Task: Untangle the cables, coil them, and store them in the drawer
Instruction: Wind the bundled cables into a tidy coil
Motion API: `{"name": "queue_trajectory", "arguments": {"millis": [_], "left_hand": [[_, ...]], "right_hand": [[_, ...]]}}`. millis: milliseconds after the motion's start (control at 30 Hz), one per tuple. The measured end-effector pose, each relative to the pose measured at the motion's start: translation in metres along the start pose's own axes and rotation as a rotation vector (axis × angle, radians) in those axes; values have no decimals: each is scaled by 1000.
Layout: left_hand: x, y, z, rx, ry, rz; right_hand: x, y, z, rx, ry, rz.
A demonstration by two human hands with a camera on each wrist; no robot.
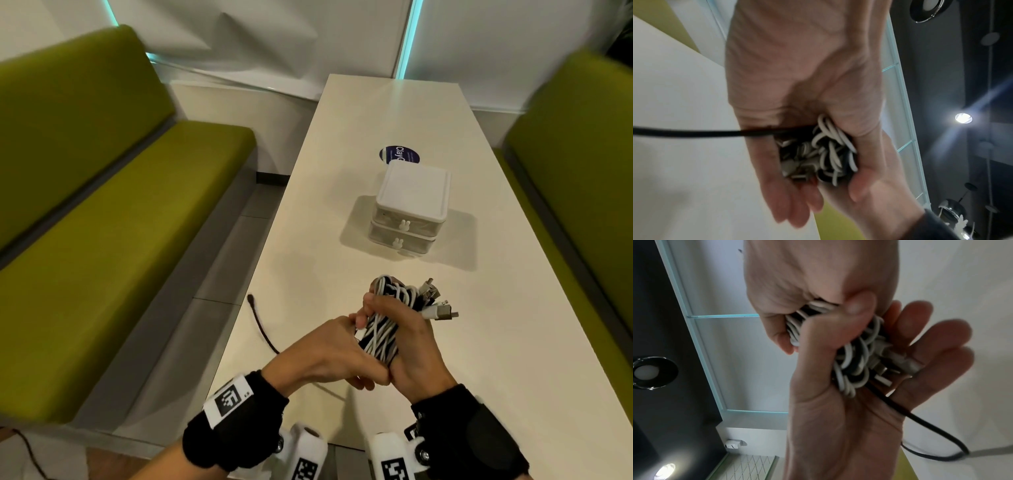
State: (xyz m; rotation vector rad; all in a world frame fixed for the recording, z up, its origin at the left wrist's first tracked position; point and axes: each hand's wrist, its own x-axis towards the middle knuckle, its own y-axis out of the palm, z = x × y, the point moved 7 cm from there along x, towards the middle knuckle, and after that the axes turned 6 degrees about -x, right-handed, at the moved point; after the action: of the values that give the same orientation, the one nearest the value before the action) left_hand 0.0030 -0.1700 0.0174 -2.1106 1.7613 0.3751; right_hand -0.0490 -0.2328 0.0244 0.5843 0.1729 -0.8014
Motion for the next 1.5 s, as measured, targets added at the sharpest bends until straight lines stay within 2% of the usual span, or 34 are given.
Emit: {"name": "queue_trajectory", "arguments": {"millis": [300, 467, 567, 767, 900, 1000, 1100, 1267, 1433, 1500], "left_hand": [[6, 5, 7, 19, -16, -100], [8, 3, 9, 40, -10, -102], [6, -6, 9, 85, -12, -134], [-8, -22, 13, 280, -70, 92], [-14, -43, 33, 359, -61, 126], [-16, -68, 62, 657, -99, -8], [-18, -82, 68, 819, 23, -188], [-23, -87, 63, 808, 75, -276], [-34, -97, 28, 688, 267, -446], [-38, -94, 12, 609, 362, -466]], "right_hand": [[4, -7, 4, -188, -41, -60], [7, -6, 3, -264, -48, -32], [9, -2, 9, -309, -117, -7], [8, 21, 17, -389, -272, 120], [5, 26, 15, -421, -292, 125], [8, 17, 21, -412, -290, 83], [11, 10, 25, -350, -262, 63], [10, 11, 22, -397, -191, 96], [9, 9, 10, -591, -127, 113], [7, 10, 7, -616, -121, 97]]}}
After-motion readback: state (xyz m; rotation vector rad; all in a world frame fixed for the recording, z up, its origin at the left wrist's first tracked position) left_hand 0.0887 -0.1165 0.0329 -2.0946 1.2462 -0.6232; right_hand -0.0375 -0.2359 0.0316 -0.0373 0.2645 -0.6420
